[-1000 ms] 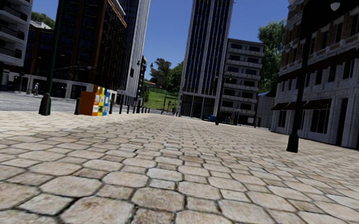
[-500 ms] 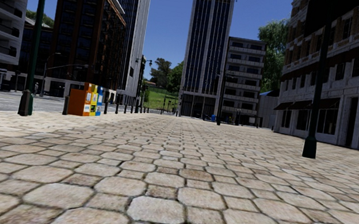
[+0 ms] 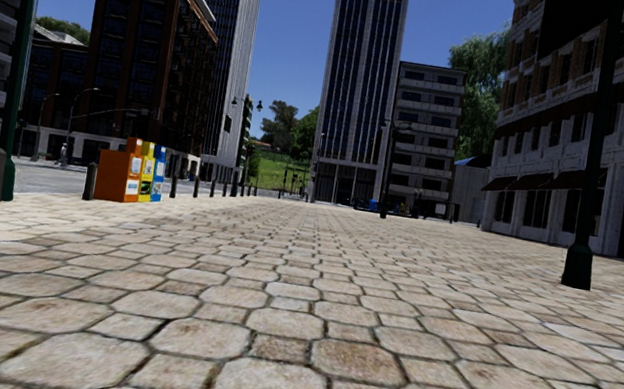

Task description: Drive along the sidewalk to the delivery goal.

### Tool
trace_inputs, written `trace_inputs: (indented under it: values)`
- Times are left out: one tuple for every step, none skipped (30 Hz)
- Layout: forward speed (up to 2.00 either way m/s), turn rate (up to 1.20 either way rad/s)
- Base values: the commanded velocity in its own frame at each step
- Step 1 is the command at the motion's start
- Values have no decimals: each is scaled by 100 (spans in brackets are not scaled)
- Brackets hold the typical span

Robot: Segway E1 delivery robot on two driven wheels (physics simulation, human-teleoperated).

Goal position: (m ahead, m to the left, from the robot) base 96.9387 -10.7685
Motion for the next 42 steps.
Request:
trace_inputs:
  values:
    - [200, 0]
    - [200, 0]
    - [200, 0]
    - [200, 0]
    - [200, 0]
    - [200, 0]
    - [200, 0]
    - [200, 0]
    - [200, 0]
    - [200, 0]
    - [200, 0]
    - [200, 0]
    - [200, 0]
    - [200, 0]
    - [200, 0]
    - [200, 0]
    - [200, 0]
    - [200, 0]
    - [200, 0]
    - [200, 0]
    - [200, 0]
    - [200, 0]
    - [200, 0]
    - [200, 0]
    - [200, 0]
    - [200, 0]
    - [200, 0]
    - [200, 0]
    - [200, 0]
    - [200, 0]
    - [200, 0]
    - [200, 0]
    - [200, 0]
    - [200, 0]
    - [200, 0]
    - [200, 0]
    - [200, 0]
    - [200, 0]
    - [200, 0]
    - [200, 0]
    - [200, 0]
    - [200, 0]
